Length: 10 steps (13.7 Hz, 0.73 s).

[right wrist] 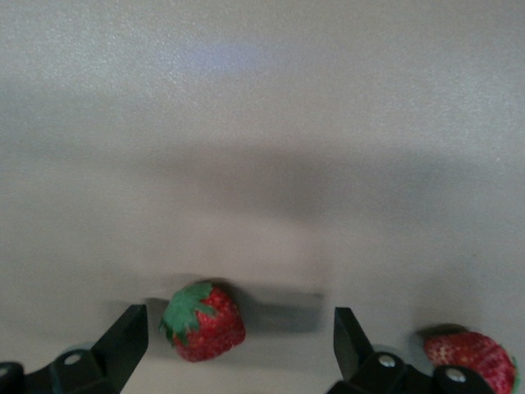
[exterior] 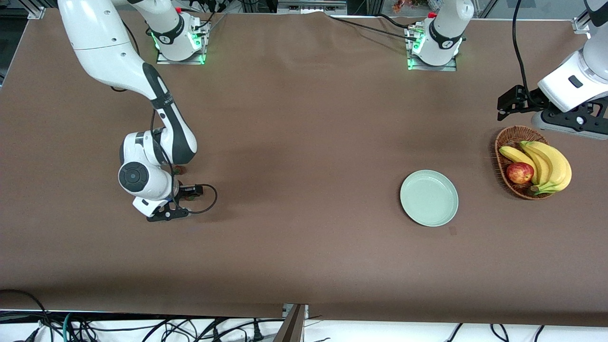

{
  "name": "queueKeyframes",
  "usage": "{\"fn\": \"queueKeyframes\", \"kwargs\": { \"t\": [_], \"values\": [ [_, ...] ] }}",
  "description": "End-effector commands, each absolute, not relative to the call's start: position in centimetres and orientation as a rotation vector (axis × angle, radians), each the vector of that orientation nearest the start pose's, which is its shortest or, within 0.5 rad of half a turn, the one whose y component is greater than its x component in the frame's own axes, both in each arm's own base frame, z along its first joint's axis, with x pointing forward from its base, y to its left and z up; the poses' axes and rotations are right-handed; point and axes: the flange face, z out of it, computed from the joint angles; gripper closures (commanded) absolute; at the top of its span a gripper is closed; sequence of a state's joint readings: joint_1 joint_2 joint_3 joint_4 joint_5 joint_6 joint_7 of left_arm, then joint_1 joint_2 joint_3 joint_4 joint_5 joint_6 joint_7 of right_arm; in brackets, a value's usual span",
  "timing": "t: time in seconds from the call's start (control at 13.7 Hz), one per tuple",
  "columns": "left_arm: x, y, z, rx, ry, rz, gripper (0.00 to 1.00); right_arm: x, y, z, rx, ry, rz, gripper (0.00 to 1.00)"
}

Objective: Collect all strawberries into plate
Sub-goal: 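Lower the right gripper and grasp one strawberry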

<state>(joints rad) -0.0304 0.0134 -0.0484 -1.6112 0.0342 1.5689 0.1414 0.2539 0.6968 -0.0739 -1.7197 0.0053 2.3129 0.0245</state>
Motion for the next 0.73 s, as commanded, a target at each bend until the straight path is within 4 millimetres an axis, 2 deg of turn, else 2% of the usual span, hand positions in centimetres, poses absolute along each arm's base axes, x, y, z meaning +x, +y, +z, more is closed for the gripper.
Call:
{"fn": "queueKeyframes", "kwargs": {
  "t": [0.0, 0.15, 0.29, 0.44, 0.66],
  "values": [
    [55.7, -4.2, 60.4, -3.116, 0.338, 0.089, 0.0, 64.2, 12.3, 18.2, -3.17, -0.241, 0.147, 0.03],
    [55.7, -4.2, 60.4, -3.116, 0.338, 0.089, 0.0, 64.2, 12.3, 18.2, -3.169, -0.243, 0.147, 0.33],
    [55.7, -4.2, 60.4, -3.116, 0.338, 0.089, 0.0, 64.2, 12.3, 18.2, -3.17, -0.241, 0.152, 0.56],
    [55.7, -4.1, 60.4, -3.116, 0.336, 0.089, 0.0, 64.2, 12.5, 18.2, -3.169, -0.245, 0.149, 0.7],
    [55.7, -4.2, 60.4, -3.116, 0.338, 0.089, 0.0, 64.3, 13.5, 18.6, -3.171, -0.196, 0.132, 0.79]
  ]
}}
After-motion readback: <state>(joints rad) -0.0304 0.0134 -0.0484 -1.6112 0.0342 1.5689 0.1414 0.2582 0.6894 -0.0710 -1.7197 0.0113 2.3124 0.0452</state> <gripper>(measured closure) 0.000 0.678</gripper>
